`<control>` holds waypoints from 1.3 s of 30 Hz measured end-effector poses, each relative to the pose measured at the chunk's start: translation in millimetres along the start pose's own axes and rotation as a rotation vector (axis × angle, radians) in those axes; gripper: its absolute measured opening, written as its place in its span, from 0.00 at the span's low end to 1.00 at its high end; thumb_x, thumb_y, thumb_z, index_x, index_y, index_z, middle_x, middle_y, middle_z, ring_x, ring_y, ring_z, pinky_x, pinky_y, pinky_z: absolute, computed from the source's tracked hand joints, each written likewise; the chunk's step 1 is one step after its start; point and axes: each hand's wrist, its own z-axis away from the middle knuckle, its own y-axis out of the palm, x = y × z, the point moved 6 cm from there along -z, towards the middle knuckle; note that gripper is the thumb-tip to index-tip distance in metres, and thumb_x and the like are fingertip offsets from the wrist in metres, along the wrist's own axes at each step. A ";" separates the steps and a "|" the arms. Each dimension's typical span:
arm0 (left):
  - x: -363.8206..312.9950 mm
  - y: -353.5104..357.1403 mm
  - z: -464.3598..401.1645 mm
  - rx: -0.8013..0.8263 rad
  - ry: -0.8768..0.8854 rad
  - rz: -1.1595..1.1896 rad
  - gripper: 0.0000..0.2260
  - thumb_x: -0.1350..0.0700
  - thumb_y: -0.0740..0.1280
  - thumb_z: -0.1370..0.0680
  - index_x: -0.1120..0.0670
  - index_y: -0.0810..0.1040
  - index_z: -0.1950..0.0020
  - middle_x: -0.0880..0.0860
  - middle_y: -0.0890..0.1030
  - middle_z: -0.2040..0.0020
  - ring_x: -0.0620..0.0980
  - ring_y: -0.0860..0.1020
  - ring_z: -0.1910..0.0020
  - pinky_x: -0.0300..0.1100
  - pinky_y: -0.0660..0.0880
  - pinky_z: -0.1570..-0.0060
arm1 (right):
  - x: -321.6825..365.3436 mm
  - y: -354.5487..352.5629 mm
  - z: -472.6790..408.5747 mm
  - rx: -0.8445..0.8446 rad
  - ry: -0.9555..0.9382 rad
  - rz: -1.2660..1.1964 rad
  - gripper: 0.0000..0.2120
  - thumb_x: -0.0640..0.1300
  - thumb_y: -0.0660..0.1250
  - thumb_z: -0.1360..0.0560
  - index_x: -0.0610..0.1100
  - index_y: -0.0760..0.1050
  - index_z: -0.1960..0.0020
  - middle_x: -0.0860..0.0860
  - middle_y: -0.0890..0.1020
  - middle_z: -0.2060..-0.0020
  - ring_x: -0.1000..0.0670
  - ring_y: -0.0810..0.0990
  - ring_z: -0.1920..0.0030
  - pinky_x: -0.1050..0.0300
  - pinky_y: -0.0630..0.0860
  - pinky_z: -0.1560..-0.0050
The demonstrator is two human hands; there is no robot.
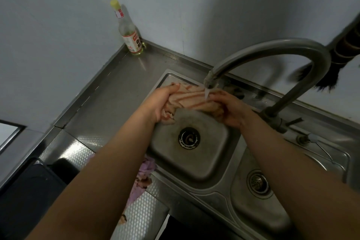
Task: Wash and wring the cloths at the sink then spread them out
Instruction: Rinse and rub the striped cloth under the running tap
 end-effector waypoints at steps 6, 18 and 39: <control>15.2 12.6 2.5 0.008 -0.050 0.154 0.21 0.43 0.60 0.19 0.59 0.79 0.43 0.62 0.81 0.44 0.57 0.82 0.48 0.51 0.79 0.50 | -4.1 21.1 3.2 -0.297 -0.108 0.196 0.09 0.47 0.61 0.20 0.44 0.76 0.53 0.49 0.74 0.71 0.56 0.70 0.80 0.66 0.64 0.81; 36.3 47.7 3.4 -0.214 -0.222 0.239 0.18 0.45 0.59 0.19 0.53 0.72 0.66 0.50 0.70 0.73 0.47 0.69 0.76 0.34 0.67 0.77 | -3.3 61.7 4.3 -0.469 -0.287 0.829 0.18 0.50 0.54 0.19 0.44 0.73 0.63 0.45 0.79 0.64 0.47 0.80 0.59 0.52 0.76 0.57; 24.1 34.9 19.9 0.255 -0.176 0.032 0.14 0.51 0.62 0.21 0.62 0.79 0.49 0.60 0.83 0.55 0.55 0.84 0.59 0.47 0.82 0.59 | -32.0 48.5 12.8 0.245 0.160 -0.184 0.21 0.57 0.55 0.21 0.47 0.79 0.41 0.44 0.79 0.42 0.47 0.82 0.47 0.53 0.82 0.52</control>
